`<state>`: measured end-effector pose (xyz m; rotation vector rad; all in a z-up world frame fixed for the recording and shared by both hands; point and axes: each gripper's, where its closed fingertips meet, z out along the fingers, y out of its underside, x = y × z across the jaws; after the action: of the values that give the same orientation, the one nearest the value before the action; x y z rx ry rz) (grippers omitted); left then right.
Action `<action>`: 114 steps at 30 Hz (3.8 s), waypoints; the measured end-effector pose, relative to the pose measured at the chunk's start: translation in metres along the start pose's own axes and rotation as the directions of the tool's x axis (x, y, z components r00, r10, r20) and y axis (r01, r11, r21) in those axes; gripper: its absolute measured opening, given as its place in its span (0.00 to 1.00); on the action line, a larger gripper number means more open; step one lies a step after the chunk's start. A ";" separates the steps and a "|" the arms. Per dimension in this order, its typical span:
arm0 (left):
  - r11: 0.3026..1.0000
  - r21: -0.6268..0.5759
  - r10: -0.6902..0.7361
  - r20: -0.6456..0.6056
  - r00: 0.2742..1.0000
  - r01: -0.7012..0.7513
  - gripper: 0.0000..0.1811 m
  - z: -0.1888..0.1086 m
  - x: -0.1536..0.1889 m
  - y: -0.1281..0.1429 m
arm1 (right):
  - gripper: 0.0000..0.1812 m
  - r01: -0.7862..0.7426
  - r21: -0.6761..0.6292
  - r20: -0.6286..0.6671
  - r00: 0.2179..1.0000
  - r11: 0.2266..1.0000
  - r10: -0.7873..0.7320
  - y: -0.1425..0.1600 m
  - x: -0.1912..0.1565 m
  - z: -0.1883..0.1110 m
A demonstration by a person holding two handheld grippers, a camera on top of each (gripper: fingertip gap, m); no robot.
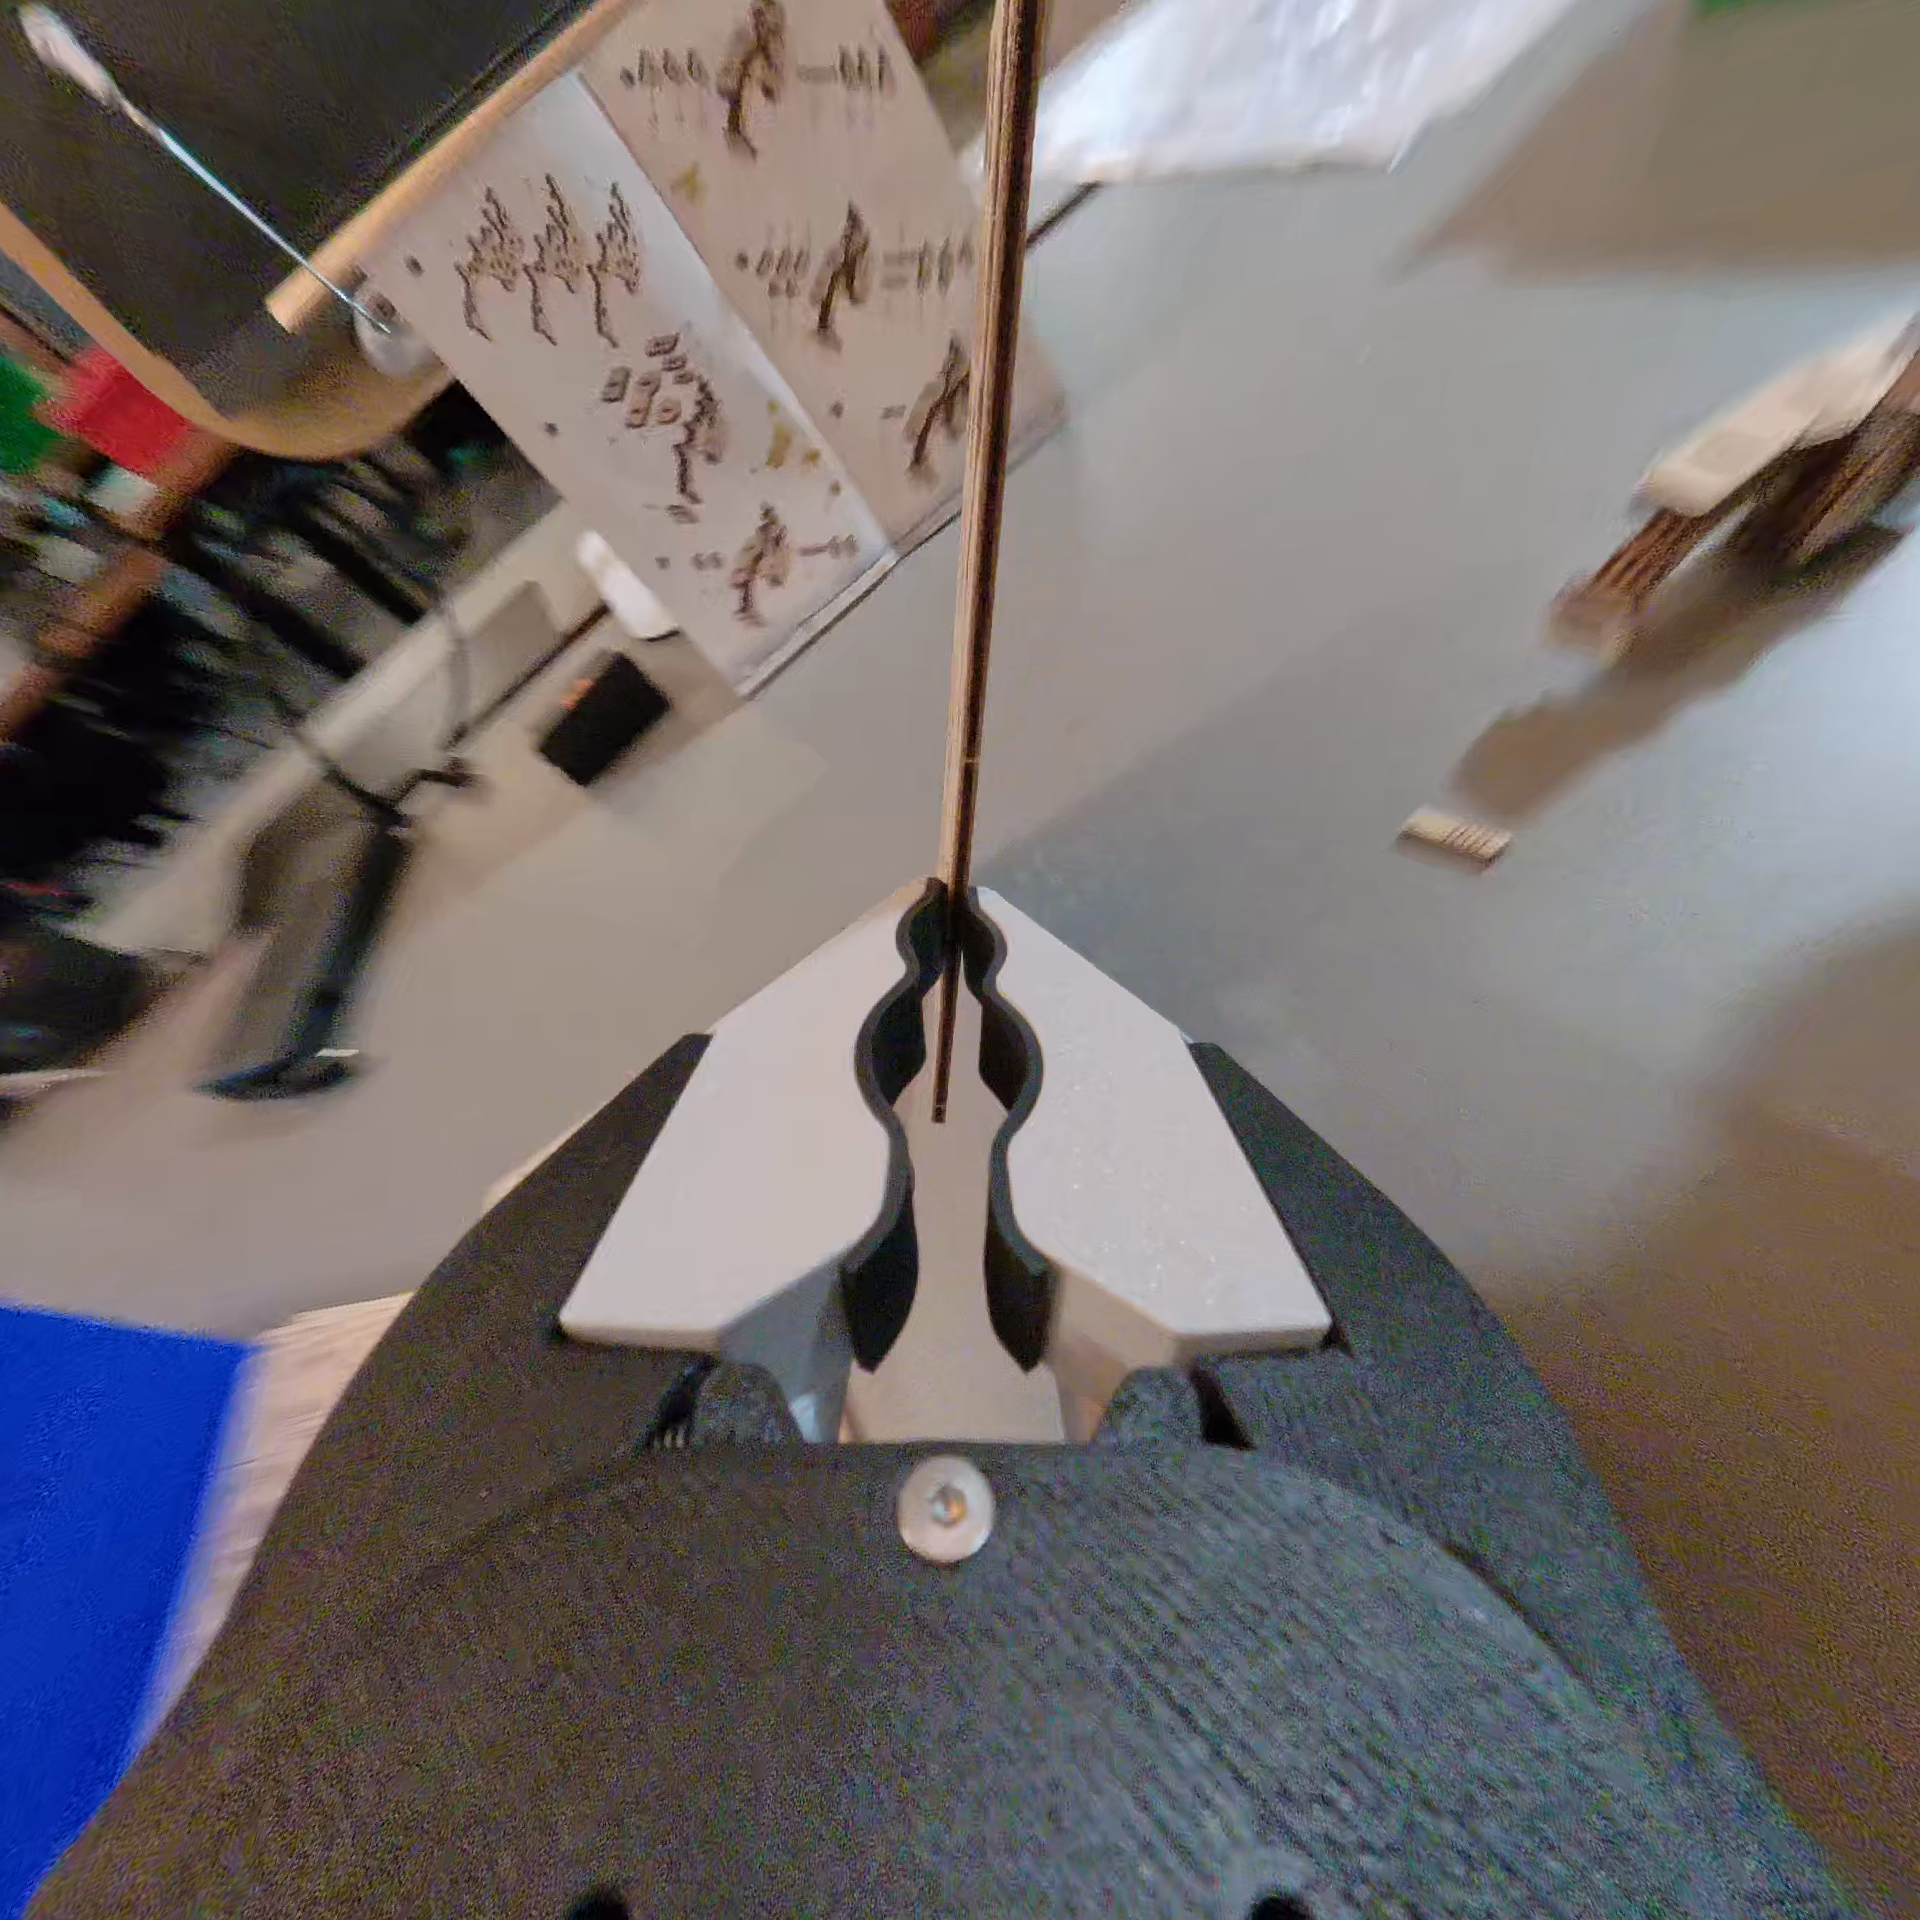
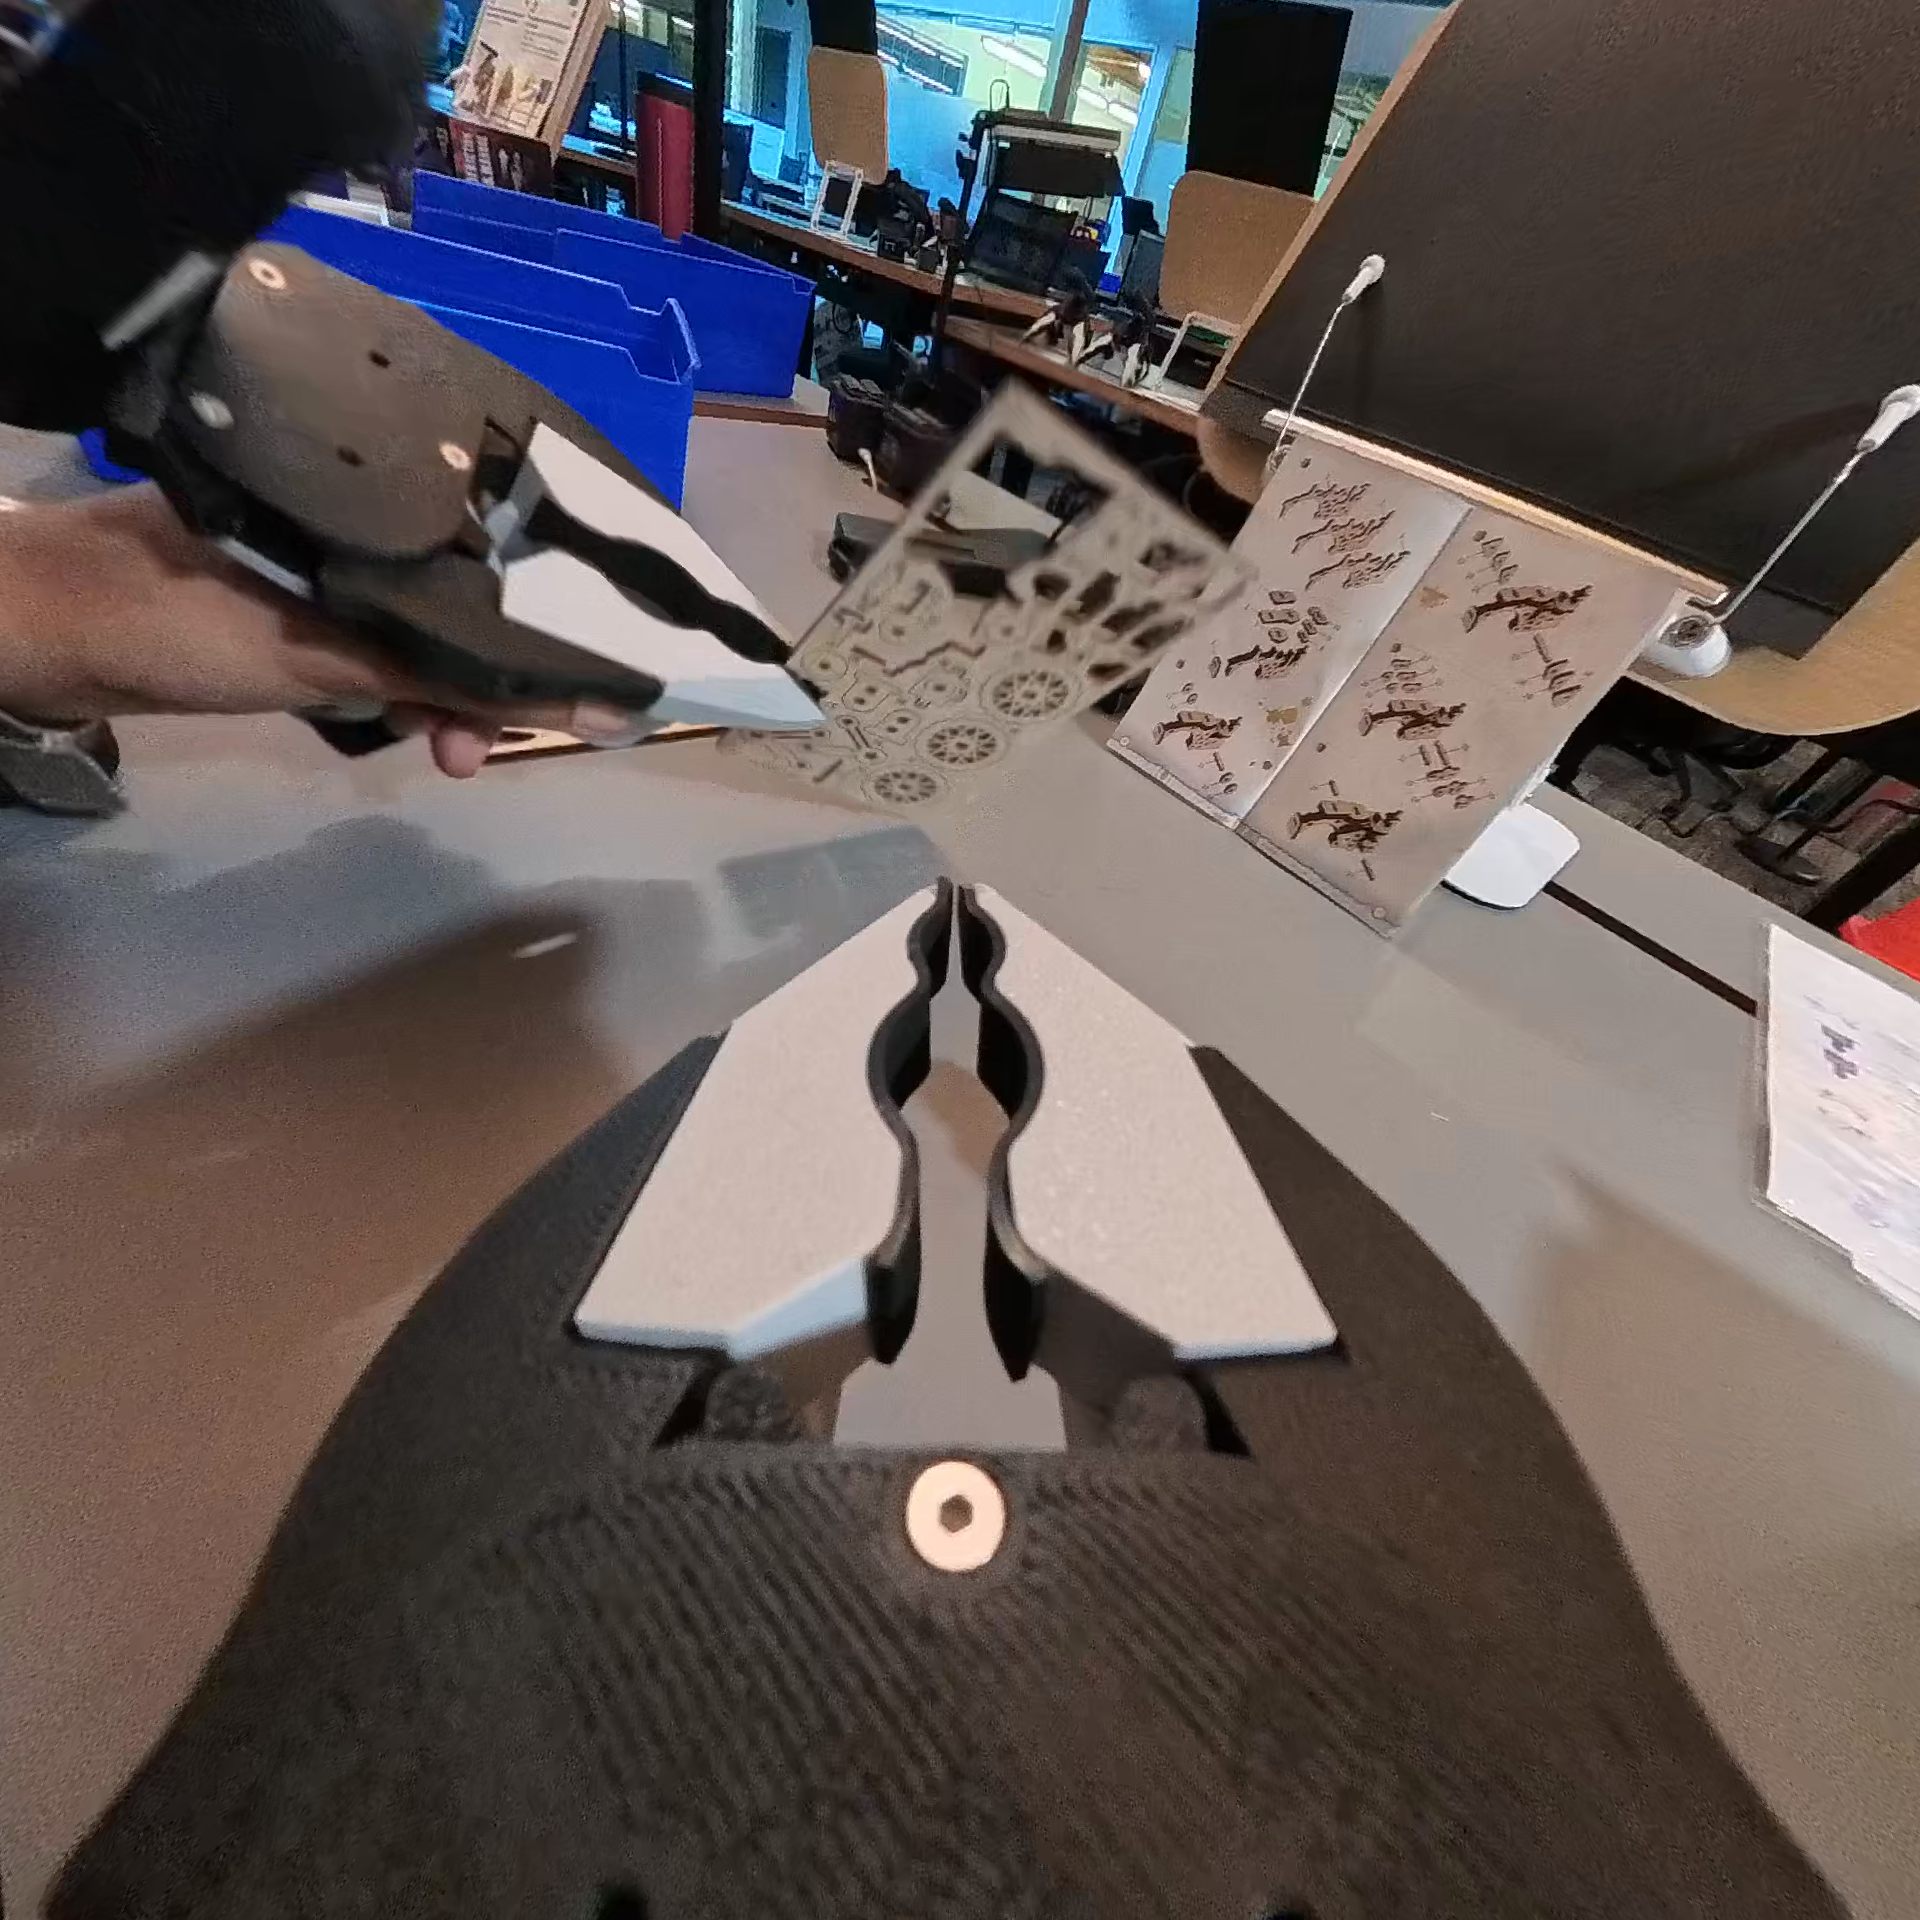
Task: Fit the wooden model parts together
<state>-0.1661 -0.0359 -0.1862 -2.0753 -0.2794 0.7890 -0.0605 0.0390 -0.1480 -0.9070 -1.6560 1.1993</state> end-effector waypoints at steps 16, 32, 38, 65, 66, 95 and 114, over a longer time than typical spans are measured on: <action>0.841 -0.346 0.463 0.066 0.884 -0.415 0.08 0.018 0.017 0.047 | 0.00 0.027 0.006 0.027 0.999 1.000 -0.027 -0.001 -0.010 -0.001; 0.980 -0.199 -0.033 -0.185 0.982 -0.005 0.41 -0.004 0.017 0.027 | 0.00 0.015 -0.004 0.017 1.000 1.000 -0.015 0.003 -0.004 0.002; 0.992 -0.084 0.051 -0.424 0.904 -0.095 0.65 0.024 0.029 0.003 | 0.00 -0.006 -0.001 0.013 1.000 1.000 0.006 0.003 -0.001 0.003; 0.938 -0.168 -0.338 -0.235 0.911 0.305 0.39 0.077 0.008 -0.021 | 0.00 -0.035 0.076 -0.029 0.999 0.997 0.037 -0.010 0.022 -0.005; 0.941 -0.126 -0.337 -0.247 0.909 0.315 0.37 0.069 0.012 -0.027 | 0.00 -0.013 0.080 -0.017 1.000 0.997 0.015 -0.011 0.018 -0.004; 0.945 -0.127 -0.323 -0.494 0.807 0.300 0.14 0.021 0.084 -0.016 | 0.00 -0.204 0.005 0.392 0.901 0.979 0.185 -0.010 -0.086 -0.010; 0.989 -0.064 0.094 -0.433 0.896 -0.135 0.18 0.019 0.121 -0.003 | 0.00 -0.599 0.189 0.051 0.797 0.778 0.601 -0.001 0.094 -0.029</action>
<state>-0.0845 0.0345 -0.2435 -2.3052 0.0541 0.3700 -0.0664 0.1336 -0.1208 -1.3704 -1.2263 1.7448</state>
